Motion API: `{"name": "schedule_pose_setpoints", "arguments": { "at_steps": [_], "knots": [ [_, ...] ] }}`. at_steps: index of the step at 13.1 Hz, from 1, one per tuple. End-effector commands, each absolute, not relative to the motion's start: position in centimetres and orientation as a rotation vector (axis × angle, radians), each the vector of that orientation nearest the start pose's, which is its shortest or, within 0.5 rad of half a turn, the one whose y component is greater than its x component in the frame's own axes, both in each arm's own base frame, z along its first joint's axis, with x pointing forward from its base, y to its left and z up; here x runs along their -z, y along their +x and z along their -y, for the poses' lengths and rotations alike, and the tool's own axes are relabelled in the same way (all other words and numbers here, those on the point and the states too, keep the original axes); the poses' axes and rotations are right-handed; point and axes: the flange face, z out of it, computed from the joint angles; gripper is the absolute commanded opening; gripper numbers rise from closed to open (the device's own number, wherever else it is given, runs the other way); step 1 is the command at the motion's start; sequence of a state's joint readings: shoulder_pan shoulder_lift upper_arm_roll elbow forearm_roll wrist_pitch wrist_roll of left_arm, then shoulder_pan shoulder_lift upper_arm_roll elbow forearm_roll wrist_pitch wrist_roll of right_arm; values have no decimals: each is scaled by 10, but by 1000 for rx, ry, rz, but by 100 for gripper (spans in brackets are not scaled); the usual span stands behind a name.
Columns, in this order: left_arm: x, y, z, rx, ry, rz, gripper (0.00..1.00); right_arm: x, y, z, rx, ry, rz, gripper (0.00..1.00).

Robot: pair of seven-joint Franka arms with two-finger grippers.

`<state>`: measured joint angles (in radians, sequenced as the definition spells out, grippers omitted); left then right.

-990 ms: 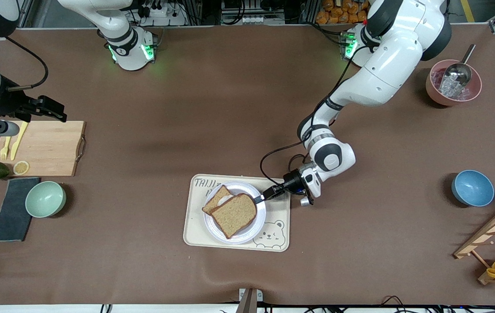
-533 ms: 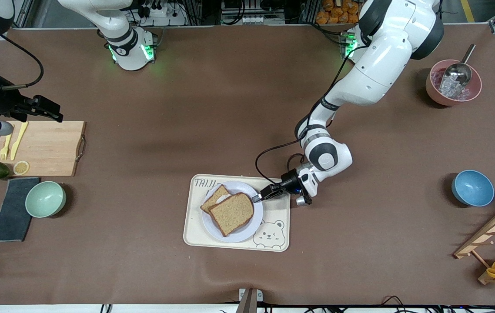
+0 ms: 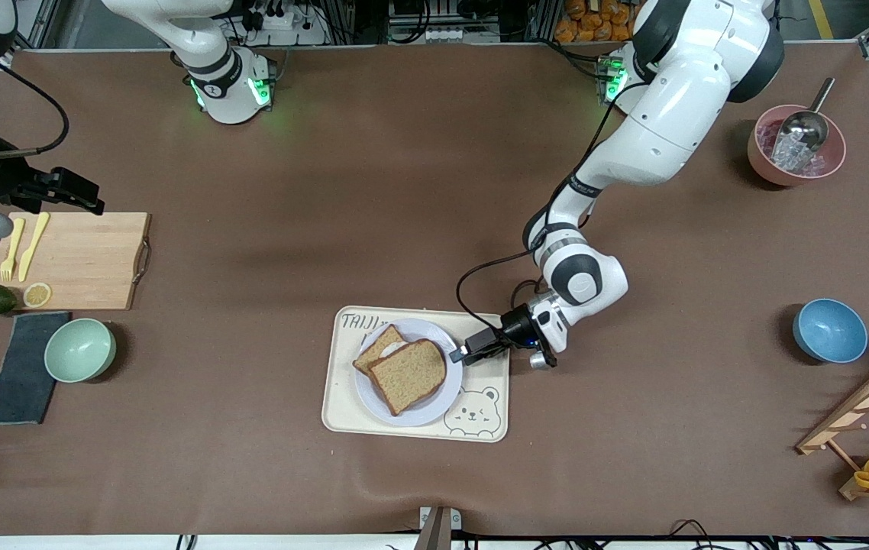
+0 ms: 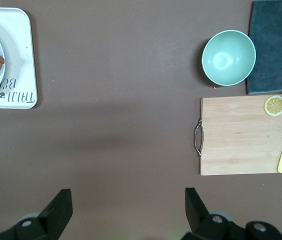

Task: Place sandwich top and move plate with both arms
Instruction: 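Adjust the plate on the tray and open the left gripper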

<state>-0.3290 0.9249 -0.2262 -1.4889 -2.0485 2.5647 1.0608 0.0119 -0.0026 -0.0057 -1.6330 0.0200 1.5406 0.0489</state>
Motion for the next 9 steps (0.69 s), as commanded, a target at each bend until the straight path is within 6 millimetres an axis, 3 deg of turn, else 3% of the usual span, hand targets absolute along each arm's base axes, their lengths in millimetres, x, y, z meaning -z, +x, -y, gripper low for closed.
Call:
{"name": "schedule_pose_setpoints", "arguments": {
  "at_steps": [1,6,9],
  "knots": [
    [-164,623,331,-442,1988,-413,100,-602,545,-5,-140,-3128,-55,100],
    [-207,629,307,-550,2099,-348,100,-600,544,-4,-147,-3127,-55,100],
    [-215,648,274,-616,2176,-266,100,-600,543,-4,-161,-3127,-55,100]
  ]
}}
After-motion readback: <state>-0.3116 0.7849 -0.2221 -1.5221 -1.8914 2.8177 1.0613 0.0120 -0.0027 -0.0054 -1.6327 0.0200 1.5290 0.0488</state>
